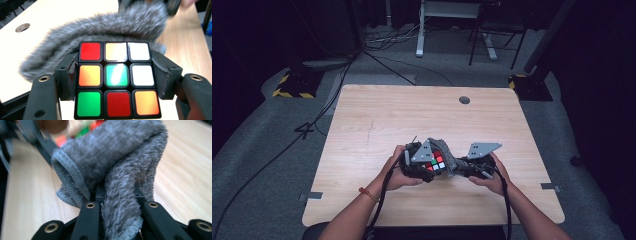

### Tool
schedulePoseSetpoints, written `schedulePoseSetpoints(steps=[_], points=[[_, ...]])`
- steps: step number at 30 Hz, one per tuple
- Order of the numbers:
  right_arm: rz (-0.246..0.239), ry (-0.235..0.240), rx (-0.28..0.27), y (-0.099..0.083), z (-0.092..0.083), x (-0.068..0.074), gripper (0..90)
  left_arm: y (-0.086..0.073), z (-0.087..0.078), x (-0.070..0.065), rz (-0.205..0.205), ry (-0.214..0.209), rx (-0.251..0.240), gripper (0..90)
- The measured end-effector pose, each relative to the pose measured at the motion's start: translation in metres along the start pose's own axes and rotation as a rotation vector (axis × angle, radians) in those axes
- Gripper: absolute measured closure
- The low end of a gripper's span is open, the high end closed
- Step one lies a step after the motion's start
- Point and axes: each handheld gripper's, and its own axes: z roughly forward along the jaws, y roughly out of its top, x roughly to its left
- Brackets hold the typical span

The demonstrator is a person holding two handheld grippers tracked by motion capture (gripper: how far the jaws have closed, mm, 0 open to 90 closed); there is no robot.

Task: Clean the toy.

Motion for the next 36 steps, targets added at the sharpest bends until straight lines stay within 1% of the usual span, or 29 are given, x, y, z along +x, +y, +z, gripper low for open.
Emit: schedulePoseSetpoints(steps=[1, 2, 4, 5, 6, 7, 9, 11, 12, 13, 15, 17, 19, 20, 21, 22, 23, 25, 26, 27, 28, 29, 32, 33, 34, 36], points=[[-0.004, 0.006, 0.026, -0.002, 0.004, -0.001, 75.5, 0.000, -0.002, 0.001, -0.009, 0.001, -0.009, 33.3], [-0.006, 0.009, 0.042, -0.003, 0.006, -0.001, 75.5, 0.000, -0.003, 0.002, -0.012, -0.001, -0.011, 33.3], [0.002, 0.022, 0.038, -0.003, 0.007, -0.002, 75.4, -0.001, -0.004, 0.003, -0.006, 0.004, -0.003, 33.3], [-0.001, 0.014, 0.034, -0.002, 0.006, -0.001, 75.4, -0.001, -0.003, 0.003, -0.005, 0.007, 0.002, 33.3], [-0.003, 0.010, 0.026, -0.001, 0.004, -0.001, 75.4, -0.001, -0.003, 0.003, -0.006, 0.003, 0.011, 33.3], [-0.001, 0.010, 0.009, 0.000, 0.002, 0.000, 75.4, -0.002, -0.001, 0.003, -0.004, 0.004, 0.024, 33.4], [-0.012, 0.015, -0.037, 0.003, -0.004, 0.003, 75.5, -0.004, 0.003, 0.003, 0.000, 0.005, 0.049, 33.4], [-0.026, 0.005, -0.077, 0.008, -0.009, 0.008, 75.5, -0.005, 0.007, 0.002, 0.004, -0.012, 0.062, 33.4], [-0.031, 0.006, -0.096, 0.009, -0.011, 0.010, 75.4, -0.005, 0.009, 0.001, 0.006, -0.012, 0.066, 33.4], [-0.038, -0.001, -0.099, 0.011, -0.012, 0.011, 75.3, -0.004, 0.009, 0.000, 0.011, -0.006, 0.069, 33.4], [-0.047, -0.016, -0.088, 0.010, -0.011, 0.011, 74.8, -0.004, 0.009, -0.001, 0.007, -0.004, 0.061, 33.4], [-0.031, -0.013, -0.079, 0.009, -0.009, 0.008, 74.6, -0.003, 0.007, -0.001, 0.006, -0.011, 0.049, 33.4], [-0.027, -0.010, -0.043, 0.007, -0.006, 0.005, 74.7, 0.000, 0.003, 0.000, 0.010, -0.008, 0.029, 33.4], [-0.029, -0.007, -0.033, 0.006, -0.005, 0.005, 74.7, 0.001, 0.000, 0.001, 0.003, -0.011, 0.018, 33.4], [-0.030, 0.008, -0.019, 0.005, -0.003, 0.004, 74.7, 0.001, -0.002, 0.002, -0.003, -0.013, 0.008, 33.3], [-0.030, 0.031, 0.003, 0.004, -0.001, 0.004, 74.6, 0.001, -0.004, 0.003, -0.004, -0.006, 0.003, 33.3], [-0.042, 0.042, 0.020, 0.003, 0.001, 0.004, 74.5, 0.001, -0.005, 0.004, -0.002, 0.006, 0.006, 33.3], [-0.046, 0.059, 0.026, 0.003, 0.004, 0.006, 74.2, -0.001, -0.005, 0.004, 0.008, 0.007, 0.025, 33.3], [-0.053, 0.056, 0.025, 0.004, 0.004, 0.008, 74.1, -0.002, -0.004, 0.003, 0.014, 0.015, 0.040, 33.3], [-0.061, 0.049, 0.022, 0.005, 0.003, 0.009, 74.0, -0.003, -0.003, 0.004, 0.018, 0.016, 0.051, 33.3], [-0.064, 0.045, 0.014, 0.005, 0.002, 0.010, 74.1, -0.004, -0.002, 0.004, 0.011, 0.008, 0.053, 33.4], [-0.061, 0.040, -0.005, 0.006, 0.001, 0.011, 74.1, -0.004, -0.001, 0.005, 0.012, -0.004, 0.061, 33.4], [-0.043, 0.023, -0.071, 0.009, -0.006, 0.011, 74.2, -0.005, 0.003, 0.002, 0.022, -0.010, 0.084, 33.4], [-0.038, 0.026, -0.094, 0.010, -0.008, 0.011, 74.3, -0.005, 0.005, 0.001, 0.023, -0.014, 0.091, 33.4], [-0.041, 0.021, -0.103, 0.011, -0.009, 0.011, 74.3, -0.005, 0.006, 0.000, 0.024, -0.014, 0.084, 33.4], [-0.053, -0.006, -0.078, 0.011, -0.007, 0.011, 74.7, -0.004, 0.005, 0.000, 0.017, -0.018, 0.070, 33.4]])
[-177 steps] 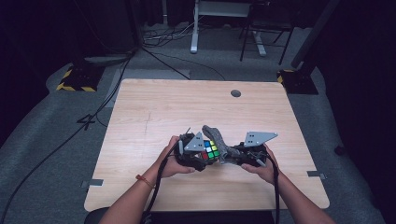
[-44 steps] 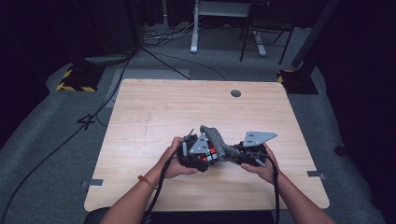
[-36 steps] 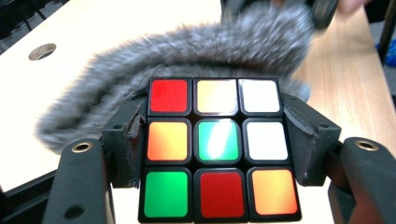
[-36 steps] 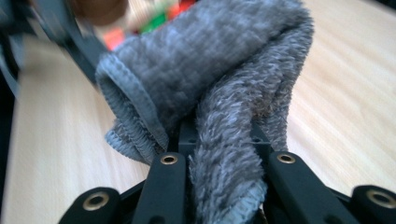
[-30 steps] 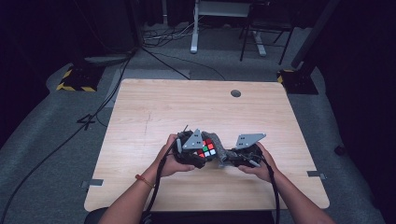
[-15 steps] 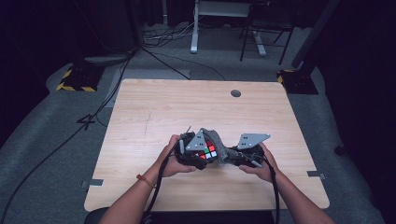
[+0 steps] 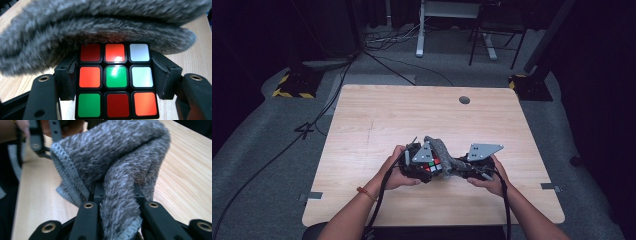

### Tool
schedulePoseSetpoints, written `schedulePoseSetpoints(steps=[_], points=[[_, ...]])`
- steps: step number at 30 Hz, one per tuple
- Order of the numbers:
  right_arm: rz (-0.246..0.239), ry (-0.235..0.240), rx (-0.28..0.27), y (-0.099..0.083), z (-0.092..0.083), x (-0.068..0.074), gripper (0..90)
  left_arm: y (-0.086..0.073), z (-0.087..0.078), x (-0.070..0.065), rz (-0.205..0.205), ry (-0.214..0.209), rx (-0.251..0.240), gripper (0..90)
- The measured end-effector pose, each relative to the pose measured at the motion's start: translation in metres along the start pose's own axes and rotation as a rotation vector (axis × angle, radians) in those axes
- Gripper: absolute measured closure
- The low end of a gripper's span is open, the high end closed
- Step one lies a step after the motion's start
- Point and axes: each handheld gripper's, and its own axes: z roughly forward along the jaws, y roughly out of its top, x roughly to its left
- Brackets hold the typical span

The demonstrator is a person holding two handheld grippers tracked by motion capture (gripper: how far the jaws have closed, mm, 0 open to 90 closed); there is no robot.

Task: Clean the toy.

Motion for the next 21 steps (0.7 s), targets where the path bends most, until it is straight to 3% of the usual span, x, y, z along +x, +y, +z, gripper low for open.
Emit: schedulePoseSetpoints(steps=[3, 6, 10, 15, 21], points=[[0.005, -0.001, 0.041, -0.002, 0.002, -0.003, 74.7, 0.001, -0.007, 0.003, -0.032, -0.012, -0.055, 33.4], [0.008, 0.045, 0.088, -0.006, 0.005, -0.006, 74.3, 0.002, -0.010, 0.006, -0.038, 0.032, -0.043, 33.3], [0.011, 0.052, 0.110, -0.007, 0.010, -0.008, 74.2, 0.000, -0.013, 0.012, -0.053, 0.060, -0.027, 33.4], [0.026, 0.021, 0.090, -0.008, 0.004, -0.014, 73.8, 0.000, -0.020, 0.014, -0.058, 0.072, -0.017, 33.4], [0.035, -0.043, 0.140, -0.016, -0.007, -0.025, 73.2, -0.013, -0.026, 0.020, -0.093, 0.103, 0.018, 33.3]])
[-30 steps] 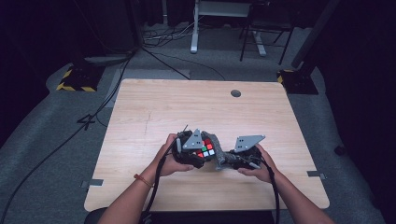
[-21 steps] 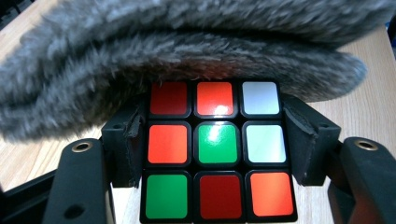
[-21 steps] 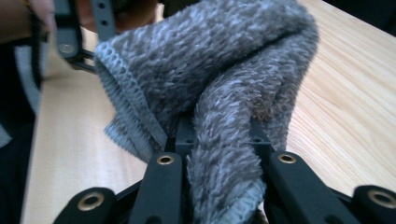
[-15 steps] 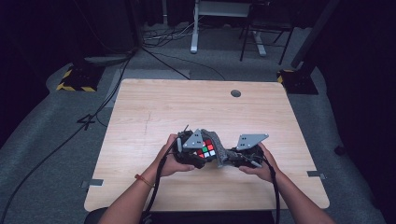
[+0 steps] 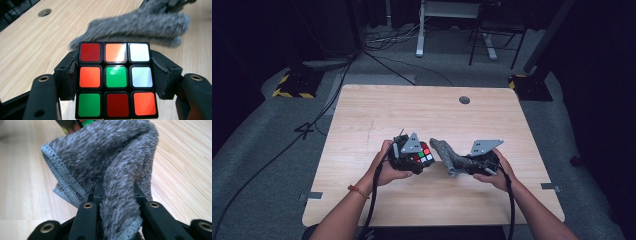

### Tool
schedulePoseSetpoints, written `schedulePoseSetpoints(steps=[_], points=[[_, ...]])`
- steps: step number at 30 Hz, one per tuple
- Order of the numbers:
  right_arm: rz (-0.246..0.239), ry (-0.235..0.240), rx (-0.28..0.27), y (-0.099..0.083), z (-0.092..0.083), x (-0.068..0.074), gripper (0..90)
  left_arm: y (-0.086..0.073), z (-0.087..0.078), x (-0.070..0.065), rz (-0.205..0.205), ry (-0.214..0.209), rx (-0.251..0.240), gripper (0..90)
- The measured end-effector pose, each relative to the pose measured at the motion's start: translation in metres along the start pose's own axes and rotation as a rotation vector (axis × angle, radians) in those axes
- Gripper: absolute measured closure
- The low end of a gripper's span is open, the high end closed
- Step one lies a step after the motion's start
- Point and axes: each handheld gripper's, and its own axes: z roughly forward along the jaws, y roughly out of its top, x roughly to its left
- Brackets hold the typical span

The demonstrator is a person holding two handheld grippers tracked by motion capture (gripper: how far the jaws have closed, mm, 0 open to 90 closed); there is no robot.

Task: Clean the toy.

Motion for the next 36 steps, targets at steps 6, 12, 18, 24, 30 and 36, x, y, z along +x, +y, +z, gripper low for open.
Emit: schedulePoseSetpoints(steps=[6, 12, 18, 24, 30, 36], points=[[0.065, -0.057, -0.010, -0.022, -0.016, -0.012, 71.7, -0.021, 0.001, 0.006, -0.050, 0.008, 0.042, 33.3], [0.088, -0.085, 0.007, -0.042, -0.017, -0.014, 71.1, -0.034, 0.005, 0.003, -0.054, -0.014, 0.086, 33.3], [0.114, -0.095, 0.010, -0.057, -0.010, -0.012, 68.6, -0.042, 0.010, 0.004, -0.069, -0.030, 0.107, 33.1], [0.115, -0.093, 0.038, -0.062, -0.003, -0.009, 65.0, -0.046, 0.015, 0.001, -0.064, -0.040, 0.120, 32.9], [0.121, -0.088, 0.047, -0.064, 0.001, -0.009, 60.3, -0.050, 0.019, 0.001, -0.081, -0.042, 0.129, 32.0], [0.141, -0.092, 0.038, -0.065, 0.000, -0.010, 51.0, -0.050, 0.017, 0.000, -0.077, -0.041, 0.125, 30.8]])
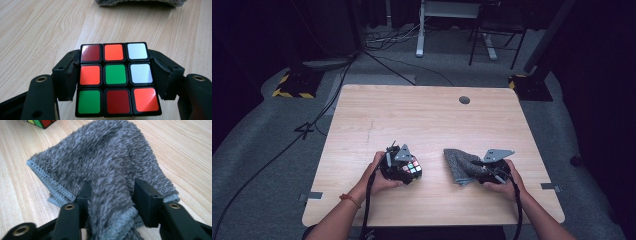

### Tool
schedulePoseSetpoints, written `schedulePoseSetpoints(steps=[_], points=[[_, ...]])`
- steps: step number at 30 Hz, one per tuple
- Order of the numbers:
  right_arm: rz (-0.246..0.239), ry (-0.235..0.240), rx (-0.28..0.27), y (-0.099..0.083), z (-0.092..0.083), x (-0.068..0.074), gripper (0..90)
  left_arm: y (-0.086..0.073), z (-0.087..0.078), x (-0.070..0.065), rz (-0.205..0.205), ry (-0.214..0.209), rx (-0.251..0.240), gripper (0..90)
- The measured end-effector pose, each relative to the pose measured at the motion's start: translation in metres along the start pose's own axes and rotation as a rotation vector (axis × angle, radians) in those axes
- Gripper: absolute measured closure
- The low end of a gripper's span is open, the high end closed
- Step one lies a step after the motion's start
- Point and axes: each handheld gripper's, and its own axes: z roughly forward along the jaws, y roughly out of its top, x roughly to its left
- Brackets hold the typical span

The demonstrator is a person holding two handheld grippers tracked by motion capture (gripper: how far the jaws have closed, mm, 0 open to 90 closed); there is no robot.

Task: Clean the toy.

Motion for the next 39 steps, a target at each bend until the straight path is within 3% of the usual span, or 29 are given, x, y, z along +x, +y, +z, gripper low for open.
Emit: schedulePoseSetpoints(steps=[6, 9, 13, 16, 22, 31, 39], points=[[-0.010, 0.019, -0.032, 0.004, -0.007, 0.000, 42.2, 0.002, -0.006, -0.001, -0.007, -0.004, -0.014, 26.4], [0.002, 0.010, -0.044, 0.005, -0.010, 0.000, 33.9, 0.002, -0.005, -0.002, -0.010, 0.009, 0.009, 24.6], [-0.005, -0.010, -0.052, 0.008, -0.015, 0.001, 28.7, 0.001, -0.010, -0.003, -0.016, 0.017, -0.007, 17.7], [-0.017, -0.020, -0.051, 0.009, -0.019, 0.001, 28.2, -0.001, -0.017, -0.003, -0.029, 0.030, -0.026, 16.0], [-0.049, -0.066, -0.044, 0.012, -0.033, -0.005, 26.6, -0.014, -0.034, -0.004, -0.004, 0.073, -0.041, 15.8], [-0.034, -0.092, -0.035, 0.007, -0.051, -0.014, 27.2, -0.037, -0.055, -0.001, -0.016, 0.144, -0.007, 15.9], [-0.008, -0.123, 0.001, -0.012, -0.064, -0.018, 27.4, -0.055, -0.071, -0.001, -0.029, 0.193, 0.032, 16.1]])
